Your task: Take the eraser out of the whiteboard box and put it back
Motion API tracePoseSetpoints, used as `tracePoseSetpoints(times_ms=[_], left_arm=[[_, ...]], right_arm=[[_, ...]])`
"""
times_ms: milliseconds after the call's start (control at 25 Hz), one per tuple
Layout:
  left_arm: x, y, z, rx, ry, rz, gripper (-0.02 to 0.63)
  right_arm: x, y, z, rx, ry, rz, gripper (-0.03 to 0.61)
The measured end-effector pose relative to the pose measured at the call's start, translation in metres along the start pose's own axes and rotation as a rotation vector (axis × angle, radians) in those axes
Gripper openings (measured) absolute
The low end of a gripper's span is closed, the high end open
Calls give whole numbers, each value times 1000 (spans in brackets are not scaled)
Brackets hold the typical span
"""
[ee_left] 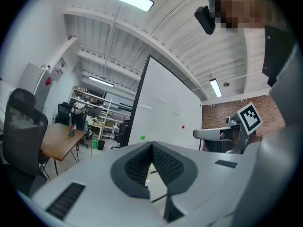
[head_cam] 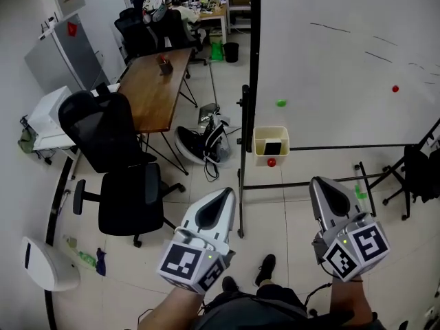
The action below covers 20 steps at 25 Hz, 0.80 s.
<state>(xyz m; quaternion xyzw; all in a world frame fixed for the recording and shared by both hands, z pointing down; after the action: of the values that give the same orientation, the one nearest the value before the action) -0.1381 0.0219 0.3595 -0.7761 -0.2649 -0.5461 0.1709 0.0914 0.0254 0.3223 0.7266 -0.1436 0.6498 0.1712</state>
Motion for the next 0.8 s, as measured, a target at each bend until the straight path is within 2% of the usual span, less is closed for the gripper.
tracePoseSetpoints(times_ms=[160,320,600,800], left_arm=[[2,-10,29,33,0,-7,28],[5,-14,80,36,34,2,28],[30,-10,198,-59,51,70,28],[63,0,275,-106,55,71,28]], right_arm=[[-9,-36,1,25,4,8,12],[-15,-84,22,28,4,47,12],[-5,-184,89,-55,-6,82,12],[7,-245,145,-98,-10,82,12]])
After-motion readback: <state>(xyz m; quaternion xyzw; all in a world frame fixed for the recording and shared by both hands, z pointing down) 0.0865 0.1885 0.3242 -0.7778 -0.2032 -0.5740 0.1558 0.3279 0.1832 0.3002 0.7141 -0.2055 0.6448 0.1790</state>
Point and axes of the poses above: the fingertips, and each gripper's own axes: y forward along the fingers, z to its right, x out of its underside, the point moved 7 cm from there along -y, backward along the fingers, and after that the axes turned 9 degrees about -y, right-handed, at the moved point
